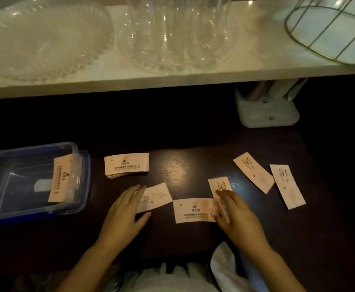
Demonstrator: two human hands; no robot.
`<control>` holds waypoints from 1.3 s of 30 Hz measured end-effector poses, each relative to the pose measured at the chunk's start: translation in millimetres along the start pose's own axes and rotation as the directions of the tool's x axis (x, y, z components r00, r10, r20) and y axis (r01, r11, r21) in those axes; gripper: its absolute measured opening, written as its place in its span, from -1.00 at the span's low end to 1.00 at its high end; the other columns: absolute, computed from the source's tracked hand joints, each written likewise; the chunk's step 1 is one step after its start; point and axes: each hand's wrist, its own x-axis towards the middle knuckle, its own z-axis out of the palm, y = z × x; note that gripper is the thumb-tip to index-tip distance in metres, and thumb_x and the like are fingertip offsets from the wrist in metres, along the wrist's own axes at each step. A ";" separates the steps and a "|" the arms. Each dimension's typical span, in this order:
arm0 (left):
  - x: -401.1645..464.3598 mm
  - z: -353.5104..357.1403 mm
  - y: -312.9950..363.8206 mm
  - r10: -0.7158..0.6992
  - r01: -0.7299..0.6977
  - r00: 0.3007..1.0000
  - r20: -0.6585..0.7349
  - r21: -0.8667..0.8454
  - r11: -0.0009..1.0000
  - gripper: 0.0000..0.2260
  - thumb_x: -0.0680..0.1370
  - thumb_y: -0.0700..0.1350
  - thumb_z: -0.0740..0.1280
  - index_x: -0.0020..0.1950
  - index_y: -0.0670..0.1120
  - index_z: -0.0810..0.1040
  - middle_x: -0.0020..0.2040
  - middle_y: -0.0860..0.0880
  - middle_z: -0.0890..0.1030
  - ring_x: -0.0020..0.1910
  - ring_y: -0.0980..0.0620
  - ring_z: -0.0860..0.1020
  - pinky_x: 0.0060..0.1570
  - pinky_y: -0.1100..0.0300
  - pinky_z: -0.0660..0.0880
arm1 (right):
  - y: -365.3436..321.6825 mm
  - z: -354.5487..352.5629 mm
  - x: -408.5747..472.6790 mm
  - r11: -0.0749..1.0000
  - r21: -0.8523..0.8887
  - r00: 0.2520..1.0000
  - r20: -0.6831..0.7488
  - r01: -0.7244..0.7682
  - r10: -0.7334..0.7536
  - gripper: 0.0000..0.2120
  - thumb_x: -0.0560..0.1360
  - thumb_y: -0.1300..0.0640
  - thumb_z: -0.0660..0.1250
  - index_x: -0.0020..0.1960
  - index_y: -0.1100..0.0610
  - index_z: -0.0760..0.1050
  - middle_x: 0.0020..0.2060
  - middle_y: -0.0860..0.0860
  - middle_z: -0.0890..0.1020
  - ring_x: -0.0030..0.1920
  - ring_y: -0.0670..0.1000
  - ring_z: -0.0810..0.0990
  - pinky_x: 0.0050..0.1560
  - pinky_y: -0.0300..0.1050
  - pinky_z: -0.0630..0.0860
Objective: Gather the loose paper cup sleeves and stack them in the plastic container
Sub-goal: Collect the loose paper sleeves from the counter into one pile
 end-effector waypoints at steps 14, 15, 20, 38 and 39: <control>4.0 4.3 -41.8 0.018 -0.038 0.997 0.070 0.283 0.958 -0.40 0.39 -0.01 0.41 0.38 -0.12 0.32 0.35 -0.10 0.39 0.33 -0.06 0.35 0.22 0.03 0.41 | -14.7 33.8 11.7 0.946 -0.274 0.985 0.065 0.174 -0.162 -0.52 0.23 0.18 0.50 0.12 0.17 0.50 0.07 0.12 0.61 0.09 0.16 0.56 0.07 0.11 0.48; 4.8 3.8 -42.4 0.044 -0.060 0.997 0.064 0.289 0.956 -0.44 0.39 -0.03 0.42 0.35 -0.12 0.37 0.31 -0.10 0.44 0.29 -0.07 0.39 0.15 0.03 0.45 | -14.9 33.8 11.7 0.944 -0.282 0.985 0.050 0.173 -0.165 -0.54 0.21 0.19 0.51 0.09 0.17 0.52 0.02 0.11 0.63 0.04 0.16 0.58 0.03 0.10 0.50; 7.7 -6.4 -45.0 0.226 -0.230 0.973 0.054 0.363 0.903 -0.49 0.28 -0.04 0.51 0.18 -0.15 0.54 0.06 -0.12 0.59 0.03 -0.08 0.58 -0.22 0.11 0.59 | -15.2 34.4 12.7 0.936 -0.308 0.985 0.051 0.172 -0.164 -0.56 0.25 0.18 0.48 0.11 0.17 0.50 0.01 0.11 0.62 0.04 0.15 0.56 0.08 0.12 0.45; 17.7 2.0 -36.9 0.173 -0.188 0.963 -0.207 -0.056 0.981 -0.88 0.45 -0.26 0.36 -0.03 -0.19 0.60 -0.09 -0.08 0.62 -0.14 0.10 0.55 -0.16 0.39 0.44 | -20.9 33.9 8.9 0.996 -0.078 0.995 -0.086 0.035 -0.042 -0.48 0.34 -0.01 0.43 0.24 0.10 0.41 0.16 0.02 0.50 0.16 0.03 0.43 -0.07 -0.04 0.52; 21.0 1.0 -32.2 0.117 -0.143 0.970 -0.213 -0.113 0.983 -0.88 0.46 -0.25 0.35 -0.03 -0.18 0.61 -0.07 -0.07 0.63 -0.11 0.09 0.57 -0.15 0.37 0.45 | -21.0 33.2 9.4 0.996 -0.078 0.995 -0.088 0.034 -0.041 -0.48 0.35 -0.01 0.42 0.25 0.09 0.40 0.17 0.02 0.50 0.17 0.02 0.42 -0.06 -0.04 0.51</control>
